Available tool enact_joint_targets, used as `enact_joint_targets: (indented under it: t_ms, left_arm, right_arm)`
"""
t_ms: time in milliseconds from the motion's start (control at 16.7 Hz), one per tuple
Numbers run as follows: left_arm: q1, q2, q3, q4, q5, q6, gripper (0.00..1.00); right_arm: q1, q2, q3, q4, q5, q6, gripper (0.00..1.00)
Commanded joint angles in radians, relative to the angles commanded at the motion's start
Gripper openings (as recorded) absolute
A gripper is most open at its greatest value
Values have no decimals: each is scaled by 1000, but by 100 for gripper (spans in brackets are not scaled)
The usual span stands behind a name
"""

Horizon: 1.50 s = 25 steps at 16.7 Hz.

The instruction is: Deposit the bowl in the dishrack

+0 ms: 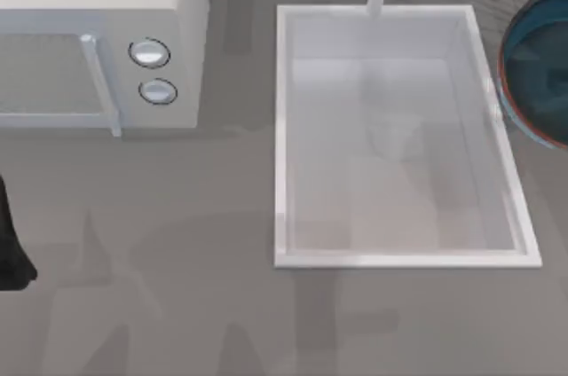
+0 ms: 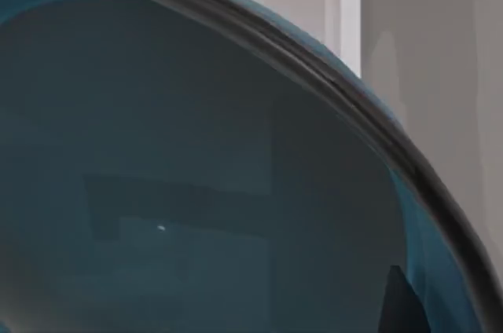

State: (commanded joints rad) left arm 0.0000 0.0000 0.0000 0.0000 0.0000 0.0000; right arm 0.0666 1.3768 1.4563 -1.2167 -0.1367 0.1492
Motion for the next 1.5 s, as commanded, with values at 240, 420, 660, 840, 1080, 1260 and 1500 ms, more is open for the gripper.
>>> enact_joint_targets:
  t_ms: [240, 420, 660, 840, 1080, 1260, 1500]
  left_arm:
    - [0, 0, 0, 0, 0, 0, 100]
    - [0, 0, 0, 0, 0, 0, 100]
    - [0, 0, 0, 0, 0, 0, 100]
    - [0, 0, 0, 0, 0, 0, 100]
    - [0, 0, 0, 0, 0, 0, 100]
    - [0, 0, 0, 0, 0, 0, 100]
    - [0, 0, 0, 0, 0, 0, 100]
  right_arm:
    - [-196, -105, -89, 341, -154, -50, 0]
    - [-367, -191, -169, 612, -271, -81, 0]
    - [-572, -304, -259, 913, -401, -113, 0]
    - [-672, -368, -299, 1038, -462, -128, 0]
    - [-700, -387, -310, 1070, -479, -133, 0]
    - [-695, -382, -306, 1069, -476, -131, 0]
    - [-656, -276, -314, 1177, -442, -132, 0]
